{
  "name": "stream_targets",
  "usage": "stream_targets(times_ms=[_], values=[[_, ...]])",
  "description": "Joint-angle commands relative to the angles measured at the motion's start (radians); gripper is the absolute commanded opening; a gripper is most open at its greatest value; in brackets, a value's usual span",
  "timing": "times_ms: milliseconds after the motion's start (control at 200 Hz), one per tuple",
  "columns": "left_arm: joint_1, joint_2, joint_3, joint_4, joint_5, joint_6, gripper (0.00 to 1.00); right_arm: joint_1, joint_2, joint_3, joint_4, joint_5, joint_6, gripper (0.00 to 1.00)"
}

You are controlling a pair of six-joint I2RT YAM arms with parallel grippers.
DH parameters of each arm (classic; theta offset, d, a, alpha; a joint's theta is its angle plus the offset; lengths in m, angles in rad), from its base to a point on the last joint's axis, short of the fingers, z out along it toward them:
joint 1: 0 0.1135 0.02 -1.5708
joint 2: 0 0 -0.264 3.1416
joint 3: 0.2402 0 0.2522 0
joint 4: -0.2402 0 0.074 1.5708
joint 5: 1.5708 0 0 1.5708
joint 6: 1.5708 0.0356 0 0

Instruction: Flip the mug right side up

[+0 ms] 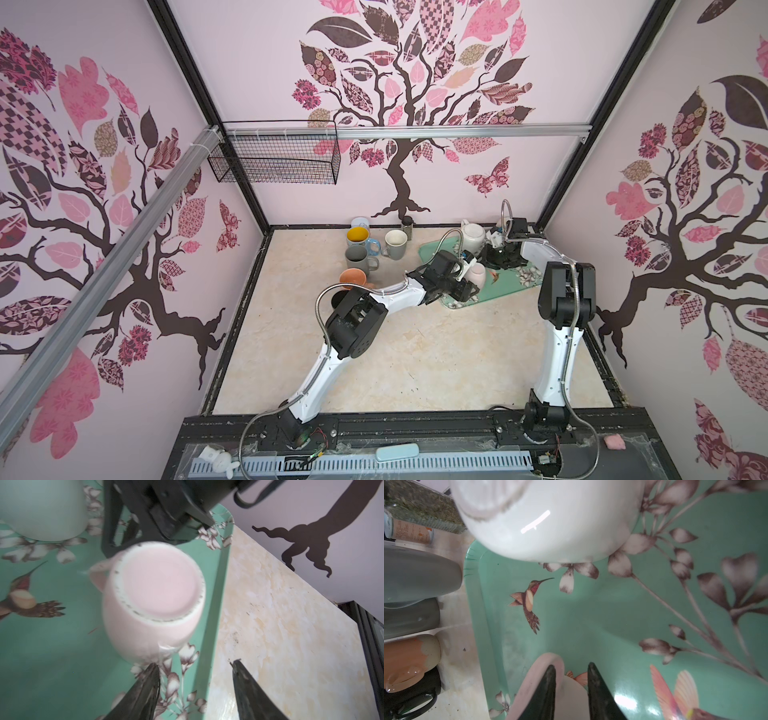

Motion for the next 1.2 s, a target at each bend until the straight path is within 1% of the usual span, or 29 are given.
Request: stream_targets(times_ms=[0,90,265,370,470,585,740,830,930,1035,1085,1195], values=[[0.011,-0.018,-0.007,0.04,-0.031,-0.03,0.59,0.005,-0.084,-0.058,-0.043,0.001,-0.003,0.29],[0.019,-0.011,0.003,0.028,-0.047,-0.028,0.59,0.007,-0.129,-0.128,-0.012,-0.007,0.002,0.28],[0.034,0.012,0.046,0.001,-0.074,-0.021,0.6,0.006,-0.202,-0.233,0.014,0.024,0.016,0.27],[0.057,0.02,0.066,-0.016,-0.071,-0.01,0.6,0.007,-0.245,-0.294,0.05,0.004,0.035,0.27],[0.086,0.004,0.05,-0.031,-0.072,0.007,0.6,0.006,-0.274,-0.339,0.088,-0.023,0.051,0.26],[0.124,-0.042,-0.023,-0.015,-0.085,0.021,0.59,0.007,-0.293,-0.338,0.102,-0.02,0.065,0.26],[0.158,-0.108,-0.134,0.026,-0.093,0.033,0.58,0.008,-0.29,-0.269,0.147,0.017,0.107,0.27],[0.152,-0.136,-0.177,0.044,-0.059,0.032,0.56,0.014,-0.27,-0.229,0.2,0.023,0.133,0.27],[0.12,-0.165,-0.23,0.091,-0.033,0.02,0.54,0.029,-0.221,-0.147,0.204,0.044,0.118,0.27],[0.066,-0.179,-0.265,0.156,-0.016,0.012,0.52,0.039,-0.147,-0.04,0.197,-0.016,0.088,0.26],[0.039,-0.172,-0.26,0.175,-0.01,0.004,0.52,0.046,-0.1,0.022,0.18,-0.062,0.064,0.26],[-0.004,-0.122,-0.199,0.191,-0.006,-0.031,0.51,0.082,0.013,0.193,0.059,-0.115,-0.03,0.24]])
